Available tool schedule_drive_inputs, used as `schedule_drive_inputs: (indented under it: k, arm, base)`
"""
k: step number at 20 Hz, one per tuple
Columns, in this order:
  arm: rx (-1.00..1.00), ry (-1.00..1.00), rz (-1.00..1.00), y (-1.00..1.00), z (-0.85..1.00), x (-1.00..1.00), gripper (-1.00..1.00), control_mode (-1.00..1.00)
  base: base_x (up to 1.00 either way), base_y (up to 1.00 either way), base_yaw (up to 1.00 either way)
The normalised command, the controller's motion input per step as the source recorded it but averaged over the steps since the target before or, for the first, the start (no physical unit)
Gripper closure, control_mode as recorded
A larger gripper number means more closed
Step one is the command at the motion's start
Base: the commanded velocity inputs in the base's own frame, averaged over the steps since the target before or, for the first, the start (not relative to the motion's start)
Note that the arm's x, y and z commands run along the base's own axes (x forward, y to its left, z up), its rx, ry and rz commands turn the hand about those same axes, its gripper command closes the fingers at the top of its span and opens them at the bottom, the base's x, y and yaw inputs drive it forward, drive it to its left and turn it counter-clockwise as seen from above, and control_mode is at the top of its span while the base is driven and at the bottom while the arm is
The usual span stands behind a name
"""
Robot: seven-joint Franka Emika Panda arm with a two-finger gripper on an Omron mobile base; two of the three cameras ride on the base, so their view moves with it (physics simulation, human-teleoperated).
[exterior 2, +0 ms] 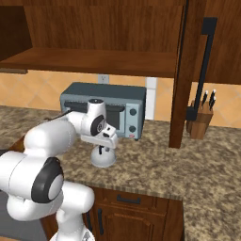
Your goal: Pick the kettle from the counter and place it on the tray. Then pick the mug from the cabinet and place it on the tray. Then close the cabinet doors.
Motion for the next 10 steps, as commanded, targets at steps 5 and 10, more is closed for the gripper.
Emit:
schedule_drive_inputs:
  k: [5, 10]
  arm:
    - [0.01, 0.0, 0.04, -0.05, -0.23, 0.3, -1.0, -1.0]
    - [0.0, 0.0, 0.03, -0.01, -0.21, 0.11, -1.0, -1.0]
  base:
    - [0.0, 0.0, 0.0]
    - [0.0, 0.0, 0.0]
